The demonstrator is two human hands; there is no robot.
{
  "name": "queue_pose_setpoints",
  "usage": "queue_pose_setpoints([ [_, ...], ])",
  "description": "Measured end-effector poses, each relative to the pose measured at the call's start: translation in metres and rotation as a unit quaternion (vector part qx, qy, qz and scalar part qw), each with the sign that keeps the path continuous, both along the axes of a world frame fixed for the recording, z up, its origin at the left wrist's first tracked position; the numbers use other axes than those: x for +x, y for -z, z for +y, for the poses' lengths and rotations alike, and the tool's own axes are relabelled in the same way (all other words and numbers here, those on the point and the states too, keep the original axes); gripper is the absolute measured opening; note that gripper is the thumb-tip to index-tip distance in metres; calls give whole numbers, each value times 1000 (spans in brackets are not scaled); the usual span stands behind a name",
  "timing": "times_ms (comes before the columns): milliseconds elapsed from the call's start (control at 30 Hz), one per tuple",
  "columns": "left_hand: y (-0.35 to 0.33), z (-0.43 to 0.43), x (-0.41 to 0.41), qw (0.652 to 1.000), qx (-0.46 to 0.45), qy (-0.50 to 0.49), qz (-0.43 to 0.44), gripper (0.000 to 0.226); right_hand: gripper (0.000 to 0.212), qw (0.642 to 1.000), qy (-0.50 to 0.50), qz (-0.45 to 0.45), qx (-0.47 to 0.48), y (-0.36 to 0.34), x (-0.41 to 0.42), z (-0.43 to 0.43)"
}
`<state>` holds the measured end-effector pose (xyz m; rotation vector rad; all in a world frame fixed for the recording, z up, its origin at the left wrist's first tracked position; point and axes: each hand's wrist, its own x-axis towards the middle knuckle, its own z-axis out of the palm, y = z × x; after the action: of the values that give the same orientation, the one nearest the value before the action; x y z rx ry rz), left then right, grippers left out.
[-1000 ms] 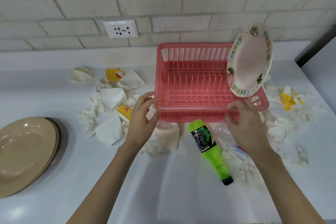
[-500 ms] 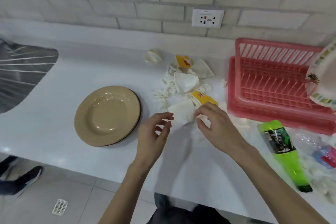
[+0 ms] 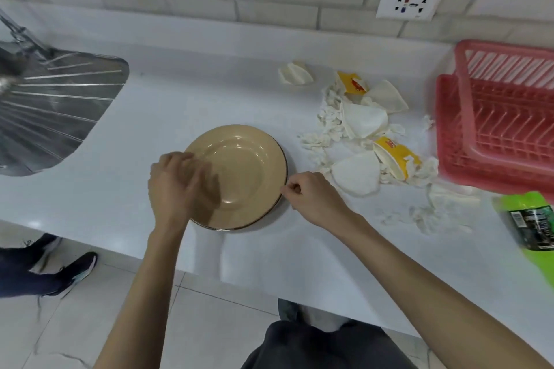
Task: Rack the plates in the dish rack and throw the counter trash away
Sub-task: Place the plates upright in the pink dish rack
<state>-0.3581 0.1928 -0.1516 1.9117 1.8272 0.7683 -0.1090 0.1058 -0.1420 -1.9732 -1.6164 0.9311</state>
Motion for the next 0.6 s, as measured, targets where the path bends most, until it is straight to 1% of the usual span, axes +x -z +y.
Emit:
queue_pose_setpoints([
  [67,5,17,-13,999,-35,-20,7,48,33,1000,15,3,-12,3,-4,2],
  [133,8,29,-20,996,-84,-26,-17,56,35,999,29,5,-17,4,-6,4],
  [200,10,34,-22,993,-104,-23,-52,54,37,999,43,10,-24,5,-5,6],
  [333,9,38,-15,987,-96,-37,-122,42,38,997,64,34,-32,7,-2,12],
  [600,-7,47,2,982,-57,-20,-176,42,36,993,81,75,-38,14,0,17],
])
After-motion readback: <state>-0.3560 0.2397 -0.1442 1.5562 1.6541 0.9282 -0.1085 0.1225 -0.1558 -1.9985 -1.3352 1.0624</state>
